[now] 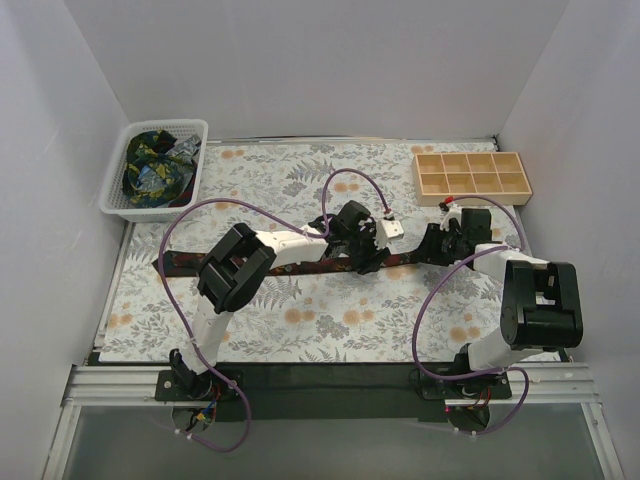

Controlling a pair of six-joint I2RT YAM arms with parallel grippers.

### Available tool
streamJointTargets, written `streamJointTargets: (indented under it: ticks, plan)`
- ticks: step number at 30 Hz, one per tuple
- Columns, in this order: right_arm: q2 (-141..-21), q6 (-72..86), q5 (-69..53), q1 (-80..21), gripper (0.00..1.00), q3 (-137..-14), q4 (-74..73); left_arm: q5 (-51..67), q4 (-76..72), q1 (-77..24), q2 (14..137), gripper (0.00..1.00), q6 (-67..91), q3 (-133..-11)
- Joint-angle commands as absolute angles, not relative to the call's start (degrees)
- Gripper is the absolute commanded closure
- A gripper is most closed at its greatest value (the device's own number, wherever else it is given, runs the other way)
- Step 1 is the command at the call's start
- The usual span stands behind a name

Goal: Roll the ties
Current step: Roll the tie

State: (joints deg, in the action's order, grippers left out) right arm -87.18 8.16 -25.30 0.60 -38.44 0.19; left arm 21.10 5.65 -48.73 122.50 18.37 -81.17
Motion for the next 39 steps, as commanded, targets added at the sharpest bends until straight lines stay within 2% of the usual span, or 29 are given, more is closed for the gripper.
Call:
streamJointTargets:
  ticks: [1,10,15,20,23,27,29,39]
  plan:
    - [-87.28,7.91,-27.24,1.58,0.64,-39.55,2.11,25.83,13.08,-48.69,123.13,0.54,18.19,-81.48]
    - [-86.66,7.74,-28.21,1.58,0.65,-39.11,2.02,26.55,16.26,-48.69,122.61,0.56,18.99,-80.07]
    - [-87.8,7.12,-28.65,1.58,0.53,-40.08,1.93,22.86,16.26,-48.6,122.87,0.56,18.72,-80.51]
    - [-89.73,6.5,-28.83,1.67,0.53,-40.87,1.93,22.24,16.17,-48.34,123.4,0.56,18.63,-80.6]
    - [-90.88,6.5,-29.44,1.67,0.59,-40.78,1.85,22.15,16.26,-48.08,123.57,0.55,18.63,-80.68]
    - [-90.18,6.94,-28.83,1.85,0.88,-39.9,0.44,21.62,16.26,-48.08,123.66,0.53,19.07,-80.95]
    - [-89.39,7.47,-27.16,1.85,0.97,-39.99,-2.26,21.8,16.17,-48.08,123.49,0.52,19.77,-80.95]
    - [-84.29,10.63,-19.96,1.85,0.99,-38.67,-6.76,16.18,10.9,-48.08,119.8,0.4,24.86,-78.4]
